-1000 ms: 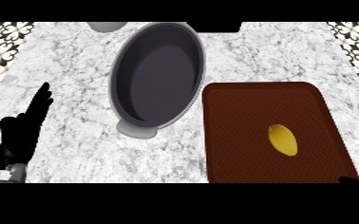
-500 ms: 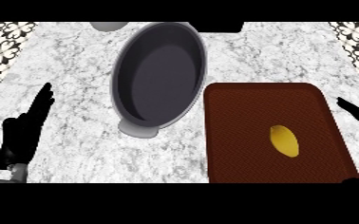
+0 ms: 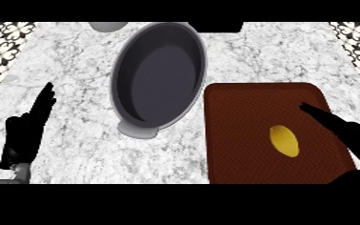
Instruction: Pick the lemon from the tray and place it in the pot
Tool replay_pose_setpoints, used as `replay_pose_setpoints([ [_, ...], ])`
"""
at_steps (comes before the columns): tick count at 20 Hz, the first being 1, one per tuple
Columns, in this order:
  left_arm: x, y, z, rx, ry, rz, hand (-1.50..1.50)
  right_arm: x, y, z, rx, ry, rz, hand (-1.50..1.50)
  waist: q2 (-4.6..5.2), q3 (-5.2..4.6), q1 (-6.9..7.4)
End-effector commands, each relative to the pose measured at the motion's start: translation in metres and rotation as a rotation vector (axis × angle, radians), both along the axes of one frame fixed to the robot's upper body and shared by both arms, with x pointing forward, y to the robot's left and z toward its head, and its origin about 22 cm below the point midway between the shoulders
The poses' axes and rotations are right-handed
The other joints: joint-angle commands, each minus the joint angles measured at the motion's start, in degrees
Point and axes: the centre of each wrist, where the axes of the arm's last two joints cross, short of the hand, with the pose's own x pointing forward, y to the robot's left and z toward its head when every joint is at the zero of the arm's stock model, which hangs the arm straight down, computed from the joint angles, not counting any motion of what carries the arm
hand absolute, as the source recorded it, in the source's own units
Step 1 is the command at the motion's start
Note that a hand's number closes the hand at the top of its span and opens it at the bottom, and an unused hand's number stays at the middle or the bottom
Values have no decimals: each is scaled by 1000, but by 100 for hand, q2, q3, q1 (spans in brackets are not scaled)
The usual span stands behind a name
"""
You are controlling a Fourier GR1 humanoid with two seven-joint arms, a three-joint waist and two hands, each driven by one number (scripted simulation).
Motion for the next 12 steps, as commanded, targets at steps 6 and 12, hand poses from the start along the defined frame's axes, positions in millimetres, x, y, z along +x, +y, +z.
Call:
replay_pose_setpoints([
  [6, -6, 5, 3, -1, 7, 3, 0, 9, 28, -17, -116, 60, -27, -150, -1, 4, -9],
  [12, 2, 12, 1, -10, -1, 4, 0, 36, 50, -17, -142, 86, -22, -150, 2, 4, 1],
])
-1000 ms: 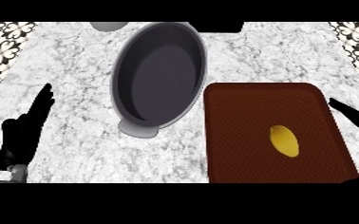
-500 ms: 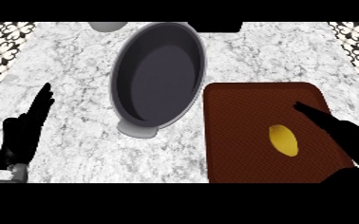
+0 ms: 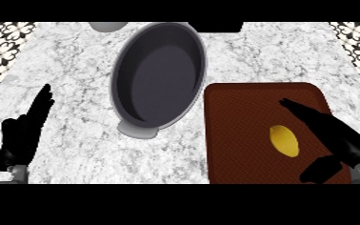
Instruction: Pick the lemon from the tray and place it in the pot
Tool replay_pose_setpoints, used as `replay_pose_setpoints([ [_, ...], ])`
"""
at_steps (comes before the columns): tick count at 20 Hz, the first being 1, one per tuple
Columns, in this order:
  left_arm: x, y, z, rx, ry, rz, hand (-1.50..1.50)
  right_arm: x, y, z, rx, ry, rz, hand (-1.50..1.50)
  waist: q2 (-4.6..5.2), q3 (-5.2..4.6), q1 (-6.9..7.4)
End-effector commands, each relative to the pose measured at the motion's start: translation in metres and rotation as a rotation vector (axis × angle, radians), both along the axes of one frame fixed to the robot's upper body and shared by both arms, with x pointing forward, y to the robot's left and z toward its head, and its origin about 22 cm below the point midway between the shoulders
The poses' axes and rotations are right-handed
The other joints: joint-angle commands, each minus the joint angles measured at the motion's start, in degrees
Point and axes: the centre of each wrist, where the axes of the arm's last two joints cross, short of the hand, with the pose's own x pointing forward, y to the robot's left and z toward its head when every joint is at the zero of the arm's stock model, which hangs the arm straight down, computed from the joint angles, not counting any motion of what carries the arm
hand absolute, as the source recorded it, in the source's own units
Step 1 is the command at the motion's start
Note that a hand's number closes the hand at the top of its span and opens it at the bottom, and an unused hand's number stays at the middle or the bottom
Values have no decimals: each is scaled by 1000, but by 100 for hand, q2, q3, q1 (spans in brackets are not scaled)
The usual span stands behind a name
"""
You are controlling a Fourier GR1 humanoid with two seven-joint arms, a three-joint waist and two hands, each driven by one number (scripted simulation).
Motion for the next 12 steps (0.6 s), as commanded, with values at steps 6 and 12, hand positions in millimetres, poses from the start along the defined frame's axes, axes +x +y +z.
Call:
replay_pose_setpoints([
  [6, -9, -5, -2, 13, -5, 2, 0, 23, 2, -23, -46, 60, -17, -150, 0, 2, 10],
  [12, 7, -4, -1, 3, 3, 4, 0, 29, 16, -37, -62, 45, -29, -150, 3, 1, -4],
])
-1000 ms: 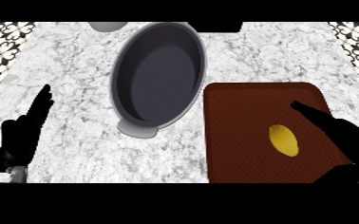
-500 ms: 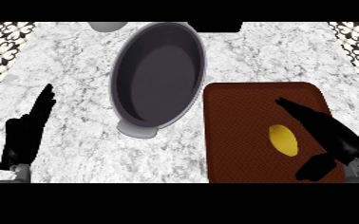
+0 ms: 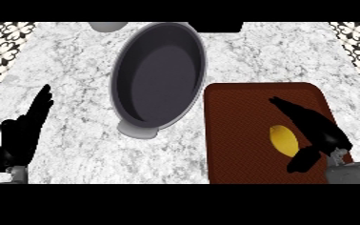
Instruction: Pick the lemon from the tray and place it in the pot
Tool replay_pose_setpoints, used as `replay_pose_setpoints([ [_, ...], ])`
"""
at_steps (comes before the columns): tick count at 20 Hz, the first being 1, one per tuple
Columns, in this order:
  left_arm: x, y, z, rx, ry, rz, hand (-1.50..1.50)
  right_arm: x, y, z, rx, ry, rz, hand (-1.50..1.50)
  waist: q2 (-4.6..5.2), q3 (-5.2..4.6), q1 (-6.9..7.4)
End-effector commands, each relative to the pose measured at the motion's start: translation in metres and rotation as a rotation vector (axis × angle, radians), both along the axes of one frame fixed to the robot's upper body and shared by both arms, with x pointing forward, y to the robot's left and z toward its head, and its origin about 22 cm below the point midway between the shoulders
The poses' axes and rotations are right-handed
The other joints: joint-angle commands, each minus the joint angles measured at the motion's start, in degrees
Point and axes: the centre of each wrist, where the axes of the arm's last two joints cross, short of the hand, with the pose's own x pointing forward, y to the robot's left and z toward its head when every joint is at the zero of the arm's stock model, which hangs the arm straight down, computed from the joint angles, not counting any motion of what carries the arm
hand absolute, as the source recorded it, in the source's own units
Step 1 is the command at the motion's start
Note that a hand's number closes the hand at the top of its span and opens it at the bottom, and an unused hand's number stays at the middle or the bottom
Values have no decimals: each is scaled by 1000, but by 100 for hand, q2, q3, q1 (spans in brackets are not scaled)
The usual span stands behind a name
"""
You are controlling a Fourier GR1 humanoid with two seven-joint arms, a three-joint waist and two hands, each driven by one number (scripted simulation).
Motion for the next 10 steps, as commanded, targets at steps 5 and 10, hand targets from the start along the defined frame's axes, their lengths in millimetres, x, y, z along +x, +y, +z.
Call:
replay_pose_setpoints([
  [5, -3, 3, -24, 8, 15, 18, 0, 9, -5, -27, 3, -6, -7, -150, 3, 0, -1],
  [10, 2, -11, -5, 21, -16, -9, 0, 1, -5, -43, -34, 38, 56, 150, 1, 0, -1],
])
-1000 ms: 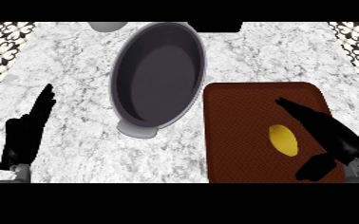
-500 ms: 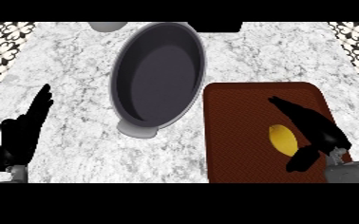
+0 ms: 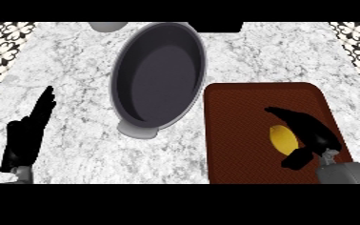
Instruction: Pick the lemon from the tray and place it in the pot
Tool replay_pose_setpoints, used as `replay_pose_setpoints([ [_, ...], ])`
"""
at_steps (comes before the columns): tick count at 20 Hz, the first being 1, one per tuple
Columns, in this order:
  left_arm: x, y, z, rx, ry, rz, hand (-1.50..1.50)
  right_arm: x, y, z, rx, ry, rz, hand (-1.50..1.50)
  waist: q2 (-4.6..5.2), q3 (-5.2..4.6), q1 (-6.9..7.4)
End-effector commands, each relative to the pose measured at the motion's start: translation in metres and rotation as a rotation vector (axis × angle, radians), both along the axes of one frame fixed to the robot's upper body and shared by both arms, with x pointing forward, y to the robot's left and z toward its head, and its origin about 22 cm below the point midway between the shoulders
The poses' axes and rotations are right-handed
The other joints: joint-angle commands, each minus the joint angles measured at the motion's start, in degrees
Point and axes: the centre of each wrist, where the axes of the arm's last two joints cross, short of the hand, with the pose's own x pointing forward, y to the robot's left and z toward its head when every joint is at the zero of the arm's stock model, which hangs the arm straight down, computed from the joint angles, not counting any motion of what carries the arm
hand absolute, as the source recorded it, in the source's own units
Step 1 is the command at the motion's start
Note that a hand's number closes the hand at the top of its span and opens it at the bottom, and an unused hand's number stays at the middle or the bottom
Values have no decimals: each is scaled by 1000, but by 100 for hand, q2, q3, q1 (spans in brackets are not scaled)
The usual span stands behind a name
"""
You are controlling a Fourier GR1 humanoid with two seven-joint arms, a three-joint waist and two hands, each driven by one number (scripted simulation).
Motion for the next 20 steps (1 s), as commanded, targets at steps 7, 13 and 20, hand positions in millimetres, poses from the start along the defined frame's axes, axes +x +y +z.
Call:
replay_pose_setpoints([
  [7, 8, -13, -6, 20, -5, -8, 0, 11, -2, -10, -11, -76, 94, 150, 3, 1, -7],
  [13, -14, 0, 2, 4, 5, 7, 0, 4, -2, 10, 5, -69, 88, 150, -4, 0, -3],
  [20, 10, -15, 11, -9, -19, -95, 0, -7, 218, 21, -43, -132, 355, 150, 31, -33, 641],
])
